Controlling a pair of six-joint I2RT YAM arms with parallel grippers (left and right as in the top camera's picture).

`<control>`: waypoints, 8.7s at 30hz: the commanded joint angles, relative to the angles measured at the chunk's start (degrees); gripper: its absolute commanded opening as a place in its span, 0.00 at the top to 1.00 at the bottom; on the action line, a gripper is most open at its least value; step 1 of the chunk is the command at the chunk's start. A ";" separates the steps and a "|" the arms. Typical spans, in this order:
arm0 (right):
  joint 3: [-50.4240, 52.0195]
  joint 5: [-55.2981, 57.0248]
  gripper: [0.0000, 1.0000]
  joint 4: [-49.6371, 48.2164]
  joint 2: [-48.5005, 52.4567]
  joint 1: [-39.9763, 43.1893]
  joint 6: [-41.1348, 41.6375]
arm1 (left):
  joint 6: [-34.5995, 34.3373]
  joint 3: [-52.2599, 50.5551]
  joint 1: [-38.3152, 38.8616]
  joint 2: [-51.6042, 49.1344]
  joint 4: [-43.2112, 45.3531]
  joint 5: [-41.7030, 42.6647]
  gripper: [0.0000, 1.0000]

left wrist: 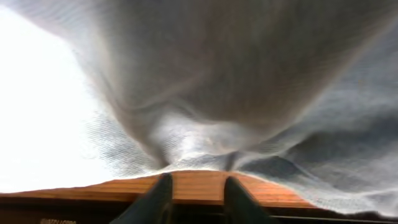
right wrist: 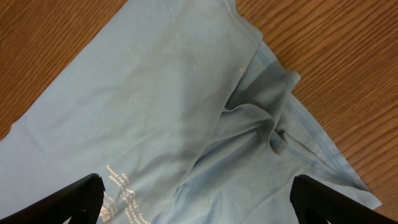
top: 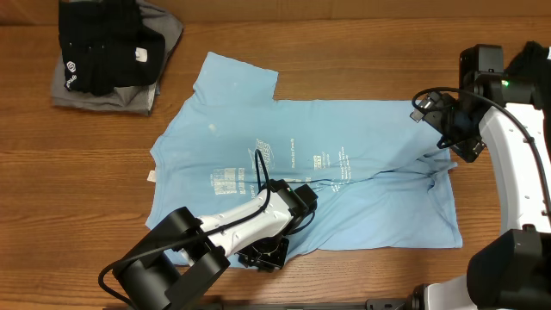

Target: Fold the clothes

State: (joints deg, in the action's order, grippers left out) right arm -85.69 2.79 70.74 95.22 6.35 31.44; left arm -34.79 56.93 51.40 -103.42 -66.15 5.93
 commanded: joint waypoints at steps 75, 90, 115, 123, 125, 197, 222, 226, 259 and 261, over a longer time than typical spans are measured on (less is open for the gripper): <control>0.15 -0.35 0.00 -0.39 7.15 0.15 -1.88 | 12.07 21.57 -12.76 -2.97 16.44 -20.63 0.06; 0.15 -0.37 0.00 -1.09 7.15 0.15 -1.86 | 7.41 21.99 -4.94 -0.33 5.14 -6.73 0.25; 0.15 -0.35 0.00 -0.83 7.15 0.15 -1.88 | 2.67 20.31 -4.98 -11.41 15.69 -4.00 0.46; 0.15 -0.35 0.00 -0.85 7.15 0.15 -1.88 | 2.64 20.44 -5.01 -12.55 17.09 -7.98 0.47; 0.15 -0.33 0.00 -0.85 7.15 0.15 -1.88 | 2.67 20.44 -5.01 -12.52 16.92 -9.05 0.47; 0.15 -0.33 0.00 -1.33 7.15 0.15 -3.32 | 6.56 23.30 -11.69 -10.01 16.48 -4.63 0.71; 0.15 -0.33 0.00 -1.31 7.15 0.15 -3.39 | 6.49 24.44 -11.72 -9.01 11.56 -6.56 0.96; 0.15 -0.35 0.00 -1.29 7.15 0.15 -3.39 | 6.49 25.59 -11.67 -6.40 8.92 -6.58 0.96; 0.15 -1.62 0.00 1.90 7.15 0.15 -3.39 | 6.80 25.70 -11.63 0.15 0.17 -6.56 0.88; 0.15 -1.62 0.00 1.88 7.15 0.15 -3.39 | 6.97 25.70 -11.63 0.15 0.17 -6.56 0.86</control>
State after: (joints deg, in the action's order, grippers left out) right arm -85.69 1.45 72.90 102.02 6.35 28.45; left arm -29.34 81.65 40.01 -105.43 -65.82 0.21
